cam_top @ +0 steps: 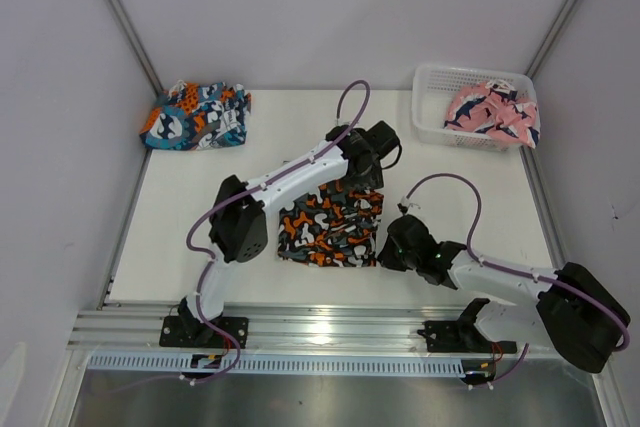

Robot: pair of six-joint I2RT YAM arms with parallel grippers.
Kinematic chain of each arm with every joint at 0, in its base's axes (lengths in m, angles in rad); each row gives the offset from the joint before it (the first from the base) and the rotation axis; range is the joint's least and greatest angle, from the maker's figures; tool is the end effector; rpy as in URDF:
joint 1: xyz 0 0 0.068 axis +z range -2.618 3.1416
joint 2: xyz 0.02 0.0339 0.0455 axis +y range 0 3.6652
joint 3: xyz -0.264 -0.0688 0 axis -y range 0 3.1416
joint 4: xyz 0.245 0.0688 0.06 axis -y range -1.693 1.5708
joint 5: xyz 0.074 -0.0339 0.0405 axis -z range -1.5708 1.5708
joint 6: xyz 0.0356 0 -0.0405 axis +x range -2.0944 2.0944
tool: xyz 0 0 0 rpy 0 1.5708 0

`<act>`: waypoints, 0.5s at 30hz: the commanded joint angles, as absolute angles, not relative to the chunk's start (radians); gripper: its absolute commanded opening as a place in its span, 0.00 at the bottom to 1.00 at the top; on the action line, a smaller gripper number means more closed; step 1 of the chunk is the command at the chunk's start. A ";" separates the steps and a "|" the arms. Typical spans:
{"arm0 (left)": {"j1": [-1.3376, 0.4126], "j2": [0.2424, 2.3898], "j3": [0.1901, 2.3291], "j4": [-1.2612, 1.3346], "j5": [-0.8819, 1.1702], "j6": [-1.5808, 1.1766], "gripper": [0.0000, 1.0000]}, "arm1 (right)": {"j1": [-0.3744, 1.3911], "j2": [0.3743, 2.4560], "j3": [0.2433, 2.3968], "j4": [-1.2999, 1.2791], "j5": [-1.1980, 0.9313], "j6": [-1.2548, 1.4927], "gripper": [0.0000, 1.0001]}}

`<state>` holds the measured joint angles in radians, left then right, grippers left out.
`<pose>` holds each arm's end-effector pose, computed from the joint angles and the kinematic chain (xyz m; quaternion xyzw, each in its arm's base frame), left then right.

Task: Fold and stack the shorts
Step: Fold the shorts

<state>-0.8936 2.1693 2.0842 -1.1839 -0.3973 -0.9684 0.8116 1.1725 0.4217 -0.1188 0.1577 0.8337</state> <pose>0.2925 -0.3418 0.2686 -0.0659 0.9674 -0.0017 0.2445 0.1473 0.1471 0.1502 0.0374 0.9359 0.2006 0.2871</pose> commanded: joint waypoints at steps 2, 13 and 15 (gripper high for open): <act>-0.891 2.074 2.031 -1.051 -0.292 -0.939 0.87 | 0.796 1.115 0.417 -0.170 0.186 0.830 0.09; -0.816 1.772 1.809 -0.964 -0.199 -0.801 0.87 | 0.715 0.930 0.492 -0.262 0.065 0.775 0.53; -0.792 1.679 1.683 -0.939 -0.196 -0.767 0.87 | 0.707 0.923 0.534 -0.268 0.040 0.749 0.66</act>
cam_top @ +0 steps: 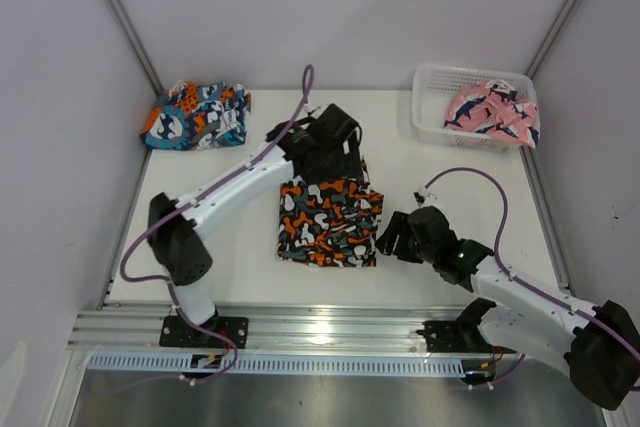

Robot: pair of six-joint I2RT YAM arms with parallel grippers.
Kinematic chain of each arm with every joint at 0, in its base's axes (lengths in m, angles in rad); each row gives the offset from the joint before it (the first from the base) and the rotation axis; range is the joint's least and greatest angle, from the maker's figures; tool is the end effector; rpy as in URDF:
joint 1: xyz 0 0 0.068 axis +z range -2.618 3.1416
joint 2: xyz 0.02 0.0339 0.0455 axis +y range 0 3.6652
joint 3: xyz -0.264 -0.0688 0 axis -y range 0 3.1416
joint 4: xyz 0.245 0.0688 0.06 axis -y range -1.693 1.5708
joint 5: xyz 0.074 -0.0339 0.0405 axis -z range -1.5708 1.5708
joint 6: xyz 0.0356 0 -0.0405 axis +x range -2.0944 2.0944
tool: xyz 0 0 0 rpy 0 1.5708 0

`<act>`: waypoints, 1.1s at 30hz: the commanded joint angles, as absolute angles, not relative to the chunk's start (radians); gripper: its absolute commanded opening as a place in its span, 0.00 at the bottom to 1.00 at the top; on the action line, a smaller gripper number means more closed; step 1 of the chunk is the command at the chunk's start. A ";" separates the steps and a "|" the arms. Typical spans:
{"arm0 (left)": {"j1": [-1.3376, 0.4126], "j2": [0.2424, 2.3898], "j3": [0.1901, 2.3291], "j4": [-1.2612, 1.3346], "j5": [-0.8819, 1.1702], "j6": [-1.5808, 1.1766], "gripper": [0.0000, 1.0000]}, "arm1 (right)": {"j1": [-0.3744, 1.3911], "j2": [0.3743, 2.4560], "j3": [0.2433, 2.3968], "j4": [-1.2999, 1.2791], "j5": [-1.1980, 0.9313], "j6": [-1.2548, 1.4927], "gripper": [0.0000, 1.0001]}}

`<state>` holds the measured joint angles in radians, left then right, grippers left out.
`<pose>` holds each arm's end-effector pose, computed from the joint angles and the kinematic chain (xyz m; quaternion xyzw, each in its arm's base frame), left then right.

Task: Fold and stack the shorts
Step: Fold the shorts

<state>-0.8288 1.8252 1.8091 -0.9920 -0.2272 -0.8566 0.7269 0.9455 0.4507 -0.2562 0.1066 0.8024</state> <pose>0.2697 -0.2823 0.3331 -0.0447 0.9540 -0.1334 0.2649 0.1442 0.1231 0.1894 0.0558 0.9144 0.2402 0.3210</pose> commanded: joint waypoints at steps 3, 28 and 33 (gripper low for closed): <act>-0.749 1.548 1.536 -0.890 -0.180 -0.718 0.88 | 0.706 0.939 0.587 -0.265 0.021 0.717 0.71; -0.568 1.328 0.983 -0.669 -0.137 -0.663 0.87 | 0.630 1.489 0.749 0.058 -0.158 0.664 0.38; -0.568 1.331 0.968 -0.650 -0.132 -0.663 0.87 | 0.637 1.361 0.545 0.112 -0.098 0.727 0.24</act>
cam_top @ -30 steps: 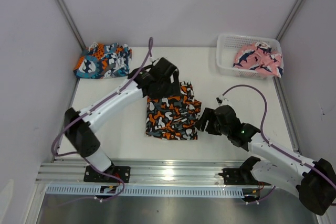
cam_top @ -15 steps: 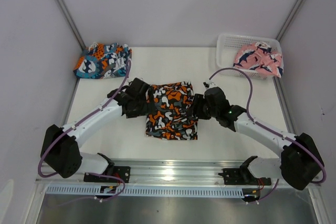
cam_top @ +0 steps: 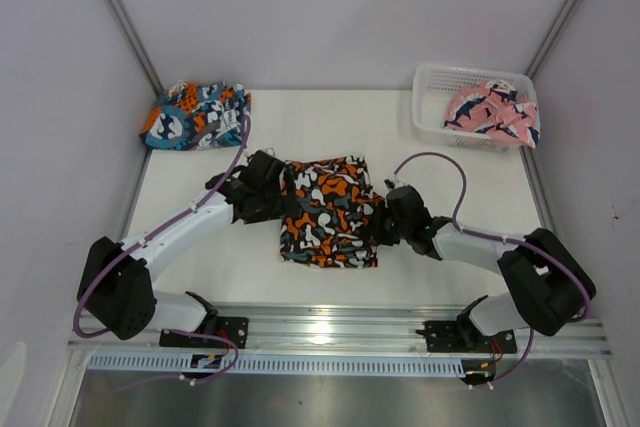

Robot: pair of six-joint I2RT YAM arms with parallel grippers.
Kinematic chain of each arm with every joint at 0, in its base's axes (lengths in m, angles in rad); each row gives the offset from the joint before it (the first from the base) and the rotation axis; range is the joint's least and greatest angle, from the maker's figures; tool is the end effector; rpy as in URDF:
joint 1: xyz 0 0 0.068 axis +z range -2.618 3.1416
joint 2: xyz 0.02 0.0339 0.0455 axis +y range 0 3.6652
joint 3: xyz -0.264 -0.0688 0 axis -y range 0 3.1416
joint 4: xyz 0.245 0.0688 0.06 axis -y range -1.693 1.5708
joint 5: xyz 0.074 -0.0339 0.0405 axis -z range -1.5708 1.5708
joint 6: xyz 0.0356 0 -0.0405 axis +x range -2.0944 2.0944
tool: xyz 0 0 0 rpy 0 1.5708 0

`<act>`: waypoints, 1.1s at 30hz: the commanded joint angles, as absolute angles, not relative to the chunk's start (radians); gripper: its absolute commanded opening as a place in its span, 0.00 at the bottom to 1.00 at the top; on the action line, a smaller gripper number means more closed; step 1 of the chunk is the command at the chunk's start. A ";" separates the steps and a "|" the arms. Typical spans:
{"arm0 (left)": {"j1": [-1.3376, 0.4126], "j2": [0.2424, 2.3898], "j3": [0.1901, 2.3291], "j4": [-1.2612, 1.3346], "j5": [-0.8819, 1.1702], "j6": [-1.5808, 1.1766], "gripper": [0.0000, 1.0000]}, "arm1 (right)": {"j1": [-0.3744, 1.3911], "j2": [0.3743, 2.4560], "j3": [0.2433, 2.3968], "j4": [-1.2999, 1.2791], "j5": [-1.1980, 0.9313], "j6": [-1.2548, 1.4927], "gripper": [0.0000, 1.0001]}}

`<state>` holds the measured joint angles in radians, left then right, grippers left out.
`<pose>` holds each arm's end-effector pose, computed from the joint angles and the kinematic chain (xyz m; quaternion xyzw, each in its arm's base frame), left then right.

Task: Fold and stack the shorts
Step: Fold the shorts

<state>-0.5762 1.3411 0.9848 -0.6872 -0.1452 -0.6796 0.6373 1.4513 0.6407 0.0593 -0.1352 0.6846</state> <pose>0.2254 -0.1403 0.2470 -0.0686 0.9606 -0.0960 0.2515 0.2227 0.1709 0.1648 -0.0053 0.9155 0.2929 0.2757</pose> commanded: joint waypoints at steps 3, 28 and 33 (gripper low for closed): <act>-0.568 1.339 0.947 -0.621 -0.121 -0.670 0.87 | 0.641 1.315 0.485 0.111 -0.065 0.744 0.17; -0.597 1.117 0.687 -0.351 -0.092 -0.776 0.88 | 0.451 1.718 1.014 -0.195 -0.115 0.558 0.39; -0.627 1.135 0.745 -0.403 -0.143 -0.746 0.87 | 0.451 1.602 0.990 -0.184 -0.161 0.587 0.74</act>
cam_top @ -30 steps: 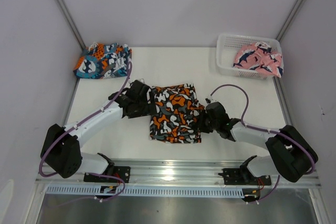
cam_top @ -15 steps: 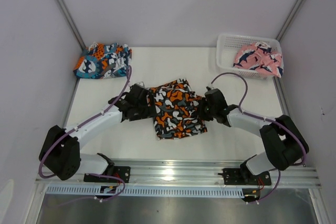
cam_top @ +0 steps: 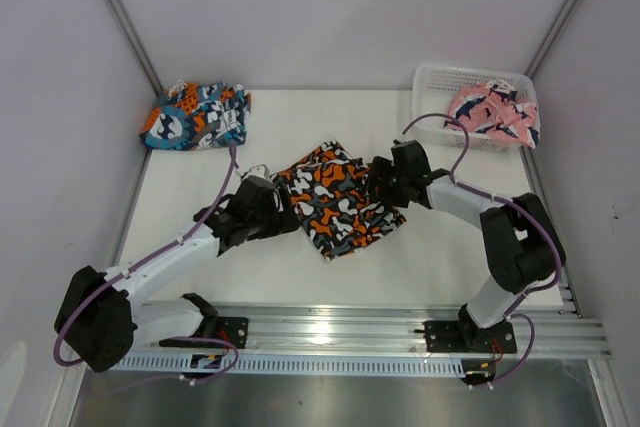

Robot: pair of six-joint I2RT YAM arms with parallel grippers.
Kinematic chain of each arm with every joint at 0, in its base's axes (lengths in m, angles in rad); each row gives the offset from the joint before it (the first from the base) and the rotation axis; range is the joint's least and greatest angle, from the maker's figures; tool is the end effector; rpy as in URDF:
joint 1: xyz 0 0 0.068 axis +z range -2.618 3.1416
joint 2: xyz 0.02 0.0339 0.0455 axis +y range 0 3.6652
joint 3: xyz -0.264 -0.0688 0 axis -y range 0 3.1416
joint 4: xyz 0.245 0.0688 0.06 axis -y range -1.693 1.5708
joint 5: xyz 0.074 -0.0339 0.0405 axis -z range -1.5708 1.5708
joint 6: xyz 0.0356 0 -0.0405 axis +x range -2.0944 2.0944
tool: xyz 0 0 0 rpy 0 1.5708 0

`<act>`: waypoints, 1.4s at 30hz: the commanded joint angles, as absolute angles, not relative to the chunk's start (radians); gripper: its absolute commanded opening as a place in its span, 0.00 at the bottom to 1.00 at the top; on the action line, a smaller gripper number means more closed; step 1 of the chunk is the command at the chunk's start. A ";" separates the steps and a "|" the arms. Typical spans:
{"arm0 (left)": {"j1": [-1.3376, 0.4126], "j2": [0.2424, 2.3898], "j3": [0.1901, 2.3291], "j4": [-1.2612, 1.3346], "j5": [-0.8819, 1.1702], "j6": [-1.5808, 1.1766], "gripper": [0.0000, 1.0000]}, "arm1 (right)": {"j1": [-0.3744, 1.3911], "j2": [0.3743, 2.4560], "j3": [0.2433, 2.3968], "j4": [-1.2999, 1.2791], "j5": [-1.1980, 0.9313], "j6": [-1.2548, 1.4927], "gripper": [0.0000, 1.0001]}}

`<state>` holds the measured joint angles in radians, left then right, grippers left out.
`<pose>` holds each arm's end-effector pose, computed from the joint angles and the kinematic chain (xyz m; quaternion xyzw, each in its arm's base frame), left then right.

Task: Fold and stack the shorts
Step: Fold the shorts, then neatly place the folded shorts to the corner

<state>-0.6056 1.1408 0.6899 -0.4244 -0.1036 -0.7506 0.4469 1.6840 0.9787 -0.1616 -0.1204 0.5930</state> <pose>0.1885 -0.1260 0.2167 -0.0856 0.9351 -0.1756 0.2956 0.3102 0.1534 0.1793 0.0477 0.9360 0.2200 0.2706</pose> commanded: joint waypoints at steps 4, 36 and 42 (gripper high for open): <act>-0.663 1.149 0.761 -0.397 -0.179 -0.723 0.87 | 0.483 1.400 0.869 -0.163 -0.173 0.662 0.87; -0.802 1.217 0.836 -0.469 -0.328 -0.787 0.87 | 0.778 1.245 0.325 0.339 0.172 1.390 1.00; -0.802 1.145 0.819 -0.494 -0.336 -0.790 0.88 | 0.750 1.420 0.376 0.465 0.161 1.402 1.00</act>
<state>-0.7963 1.1988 0.8158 -0.4816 -0.3096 -0.7704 0.7689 1.3361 0.3416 0.4038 0.1204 1.3880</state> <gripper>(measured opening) 0.876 0.993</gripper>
